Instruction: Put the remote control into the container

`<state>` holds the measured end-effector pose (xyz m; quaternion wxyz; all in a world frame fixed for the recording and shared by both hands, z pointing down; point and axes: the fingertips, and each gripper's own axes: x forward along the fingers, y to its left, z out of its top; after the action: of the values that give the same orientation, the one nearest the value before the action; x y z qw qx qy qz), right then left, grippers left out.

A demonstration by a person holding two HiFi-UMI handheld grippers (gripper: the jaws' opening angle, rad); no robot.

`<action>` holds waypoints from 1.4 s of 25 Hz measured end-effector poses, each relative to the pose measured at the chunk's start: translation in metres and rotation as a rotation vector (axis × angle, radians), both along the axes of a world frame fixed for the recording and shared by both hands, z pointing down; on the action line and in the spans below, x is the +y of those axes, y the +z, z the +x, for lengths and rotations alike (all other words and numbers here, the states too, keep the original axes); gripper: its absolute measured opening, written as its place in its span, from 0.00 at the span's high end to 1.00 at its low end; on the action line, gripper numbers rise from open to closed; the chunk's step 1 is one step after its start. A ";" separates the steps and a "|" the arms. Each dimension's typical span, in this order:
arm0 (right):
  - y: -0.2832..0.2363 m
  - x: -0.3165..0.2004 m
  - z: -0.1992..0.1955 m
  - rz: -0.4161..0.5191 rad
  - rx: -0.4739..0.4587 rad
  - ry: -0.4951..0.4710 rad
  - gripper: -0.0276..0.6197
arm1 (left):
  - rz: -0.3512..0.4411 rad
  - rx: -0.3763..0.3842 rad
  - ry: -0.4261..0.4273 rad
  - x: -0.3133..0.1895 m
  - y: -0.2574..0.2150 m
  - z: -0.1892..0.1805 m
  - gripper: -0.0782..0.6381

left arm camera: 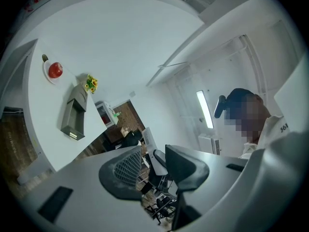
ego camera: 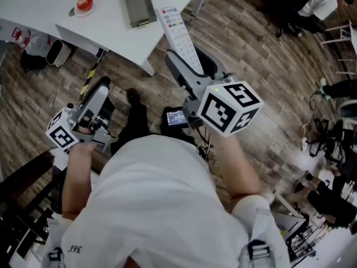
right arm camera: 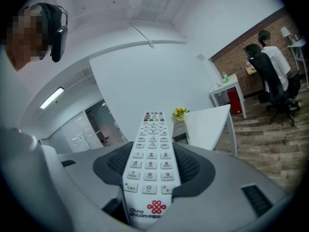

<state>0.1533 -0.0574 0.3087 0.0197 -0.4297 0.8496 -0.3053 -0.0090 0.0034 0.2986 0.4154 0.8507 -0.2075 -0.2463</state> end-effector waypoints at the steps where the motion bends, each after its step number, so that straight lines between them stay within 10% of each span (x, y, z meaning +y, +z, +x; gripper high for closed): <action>1: 0.001 -0.006 -0.005 -0.003 0.003 0.009 0.58 | -0.002 0.005 0.009 -0.007 0.001 -0.004 0.68; 21: 0.025 -0.110 -0.102 -0.077 0.091 0.187 0.58 | -0.062 -0.026 0.214 -0.147 0.031 -0.106 0.68; 35: 0.031 -0.127 -0.112 -0.099 0.125 0.167 0.58 | -0.086 -0.036 0.205 -0.164 0.042 -0.108 0.68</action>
<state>0.0409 -0.1844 0.3397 -0.0291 -0.5179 0.7942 -0.3167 -0.1166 -0.1601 0.3406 0.4708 0.8532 -0.1370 -0.1779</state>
